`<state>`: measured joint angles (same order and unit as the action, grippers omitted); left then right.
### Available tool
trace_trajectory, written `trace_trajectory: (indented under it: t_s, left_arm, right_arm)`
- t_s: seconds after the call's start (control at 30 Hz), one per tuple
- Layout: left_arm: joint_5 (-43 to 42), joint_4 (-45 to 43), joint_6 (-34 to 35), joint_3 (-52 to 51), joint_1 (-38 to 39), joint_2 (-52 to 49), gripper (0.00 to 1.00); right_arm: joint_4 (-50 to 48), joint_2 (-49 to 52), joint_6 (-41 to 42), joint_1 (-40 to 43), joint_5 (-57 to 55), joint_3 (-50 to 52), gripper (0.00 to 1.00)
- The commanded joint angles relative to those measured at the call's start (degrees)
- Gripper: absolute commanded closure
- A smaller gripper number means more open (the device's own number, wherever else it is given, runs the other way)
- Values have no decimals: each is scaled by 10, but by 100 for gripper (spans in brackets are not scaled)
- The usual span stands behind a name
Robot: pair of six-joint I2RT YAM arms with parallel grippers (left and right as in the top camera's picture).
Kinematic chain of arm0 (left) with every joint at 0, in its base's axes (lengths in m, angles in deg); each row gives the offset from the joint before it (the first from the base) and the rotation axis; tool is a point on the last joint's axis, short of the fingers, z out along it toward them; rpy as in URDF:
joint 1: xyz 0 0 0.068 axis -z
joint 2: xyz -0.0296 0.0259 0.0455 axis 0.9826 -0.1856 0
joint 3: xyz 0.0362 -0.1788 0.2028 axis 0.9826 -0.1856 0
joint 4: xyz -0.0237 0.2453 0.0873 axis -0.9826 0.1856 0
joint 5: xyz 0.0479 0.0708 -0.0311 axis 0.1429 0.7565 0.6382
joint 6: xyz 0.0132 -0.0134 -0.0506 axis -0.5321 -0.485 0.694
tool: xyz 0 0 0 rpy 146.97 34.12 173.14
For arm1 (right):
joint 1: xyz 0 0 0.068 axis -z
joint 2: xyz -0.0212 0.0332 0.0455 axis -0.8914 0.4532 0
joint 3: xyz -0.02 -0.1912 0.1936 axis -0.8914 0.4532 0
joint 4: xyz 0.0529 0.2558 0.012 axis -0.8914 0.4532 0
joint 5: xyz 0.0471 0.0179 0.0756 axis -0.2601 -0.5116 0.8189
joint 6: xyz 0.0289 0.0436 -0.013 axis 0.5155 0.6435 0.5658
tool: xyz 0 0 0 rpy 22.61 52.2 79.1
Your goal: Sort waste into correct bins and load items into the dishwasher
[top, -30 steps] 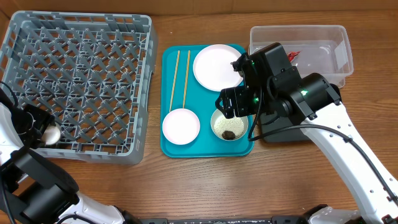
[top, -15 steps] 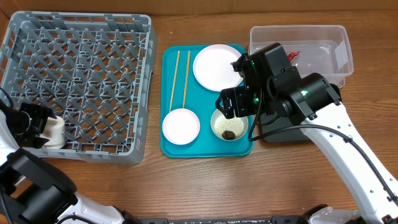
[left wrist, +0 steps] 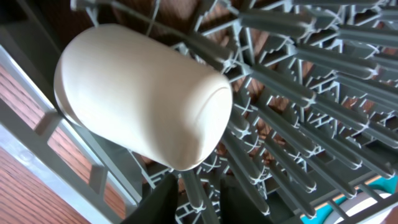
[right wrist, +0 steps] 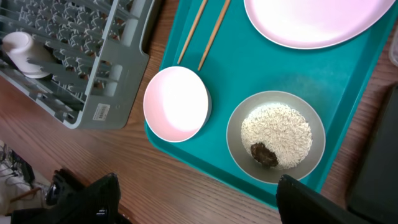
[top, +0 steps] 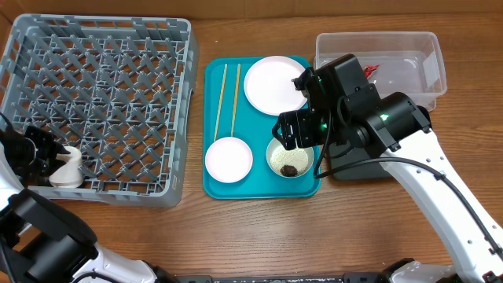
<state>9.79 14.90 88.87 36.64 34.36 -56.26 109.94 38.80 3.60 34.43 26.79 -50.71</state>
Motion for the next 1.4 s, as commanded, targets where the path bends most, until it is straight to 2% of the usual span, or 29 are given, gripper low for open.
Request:
trace_trajectory:
  t_s: [0.0, 0.17, 0.37, 0.5, 0.63, 1.0, 1.17, 1.37]
  left_arm:
    - [55, -6, -17, 23, 13, 37, 68]
    - [136, -43, -36, 22, 41, 33, 71]
    - [136, -55, -59, 20, 83, 19, 71]
    - [170, -46, -62, 20, 103, 19, 68]
    - [202, -43, -62, 20, 105, 18, 66]
    - [208, -53, -65, 7, 105, 18, 69]
    - [207, -65, -67, -12, 105, 18, 84]
    - [207, -87, -69, -48, 105, 18, 87]
  right_arm:
    - [-3, -1, 0, -2, -6, 3, 18]
    - [-3, -1, 0, -2, -6, 3, 18]
    - [-3, -1, 0, -2, -6, 3, 18]
    - [-3, -1, 0, -2, -6, 3, 18]
    - [-3, -1, 0, -2, -6, 3, 18]
    - [-5, -1, 0, -2, -6, 3, 18]
    - [-5, -1, 0, -2, -6, 3, 18]
    - [-5, -1, -1, -2, -6, 3, 18]
